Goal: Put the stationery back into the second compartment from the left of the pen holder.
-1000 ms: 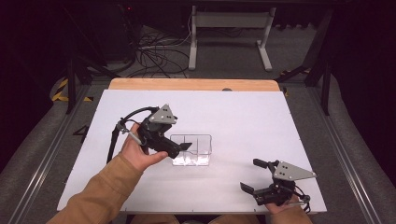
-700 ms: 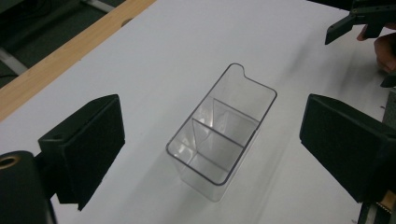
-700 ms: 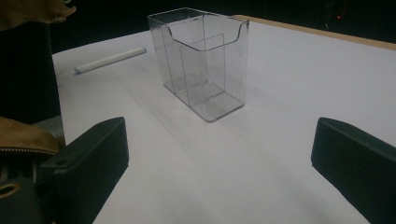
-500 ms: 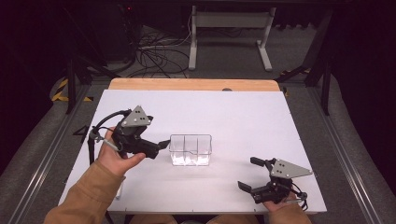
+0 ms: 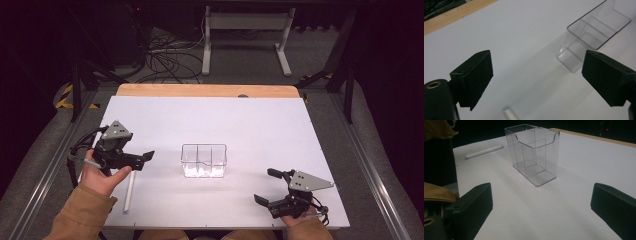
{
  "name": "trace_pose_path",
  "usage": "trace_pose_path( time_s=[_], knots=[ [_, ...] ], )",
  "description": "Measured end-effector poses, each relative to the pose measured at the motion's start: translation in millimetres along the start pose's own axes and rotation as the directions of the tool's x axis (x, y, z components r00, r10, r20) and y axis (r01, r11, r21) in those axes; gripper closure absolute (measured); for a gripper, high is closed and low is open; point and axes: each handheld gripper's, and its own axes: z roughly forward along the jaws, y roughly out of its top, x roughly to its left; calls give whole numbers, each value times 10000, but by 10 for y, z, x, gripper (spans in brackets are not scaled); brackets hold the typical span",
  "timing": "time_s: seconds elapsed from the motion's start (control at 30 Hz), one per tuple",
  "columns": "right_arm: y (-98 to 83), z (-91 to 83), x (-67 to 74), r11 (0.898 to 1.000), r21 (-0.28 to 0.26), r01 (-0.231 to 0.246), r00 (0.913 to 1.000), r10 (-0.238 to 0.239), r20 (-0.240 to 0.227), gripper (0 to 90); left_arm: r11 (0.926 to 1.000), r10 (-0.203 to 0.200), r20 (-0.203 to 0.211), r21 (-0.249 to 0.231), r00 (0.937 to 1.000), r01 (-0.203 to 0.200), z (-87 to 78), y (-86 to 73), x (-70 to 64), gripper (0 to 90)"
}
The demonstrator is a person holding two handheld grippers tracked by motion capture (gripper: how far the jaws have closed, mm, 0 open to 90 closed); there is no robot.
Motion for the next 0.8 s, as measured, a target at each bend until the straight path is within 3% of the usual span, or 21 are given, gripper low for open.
trace_pose_path(
  time_s=[0.07, 0.23, 0.4, 0.53, 0.67, 0.73, 0.8],
  knots=[
    [0, -2, 1, 10000, -15, 11, 10000, -11, 1, 43, 9997, -224, -161, 118, 9996, 226, 3, -62, 34, 112],
    [-5, -9, -1, 10000, -6, -20, 10000, 20, 27, 43, 9995, -318, -696, 31, 9971, 321, -56, -182, 2, 114],
    [-2, -13, 8, 10000, -14, 12, 10000, -12, 22, 43, 9980, -610, -585, 156, 9964, 620, -52, -281, 14, 114],
    [-3, -10, 5, 10000, -15, -5, 10000, 5, 14, 43, 9994, -245, -774, 220, 9967, 263, -107, -296, -55, 120],
    [-2, -5, 9, 10000, 8, 34, 10000, -34, -15, 43, 9989, -429, -664, 180, 9969, 442, -111, -310, -37, 127],
    [1, -10, 13, 10000, -12, 41, 10000, -41, -13, 43, 9966, -758, -714, 262, 9946, 778, -96, -323, -21, 127],
    [-1, -12, 10, 10000, -24, 18, 10000, -19, -28, 43, 9899, -1302, -702, 465, 9890, 1336, -84, -330, -10, 150]
  ],
)
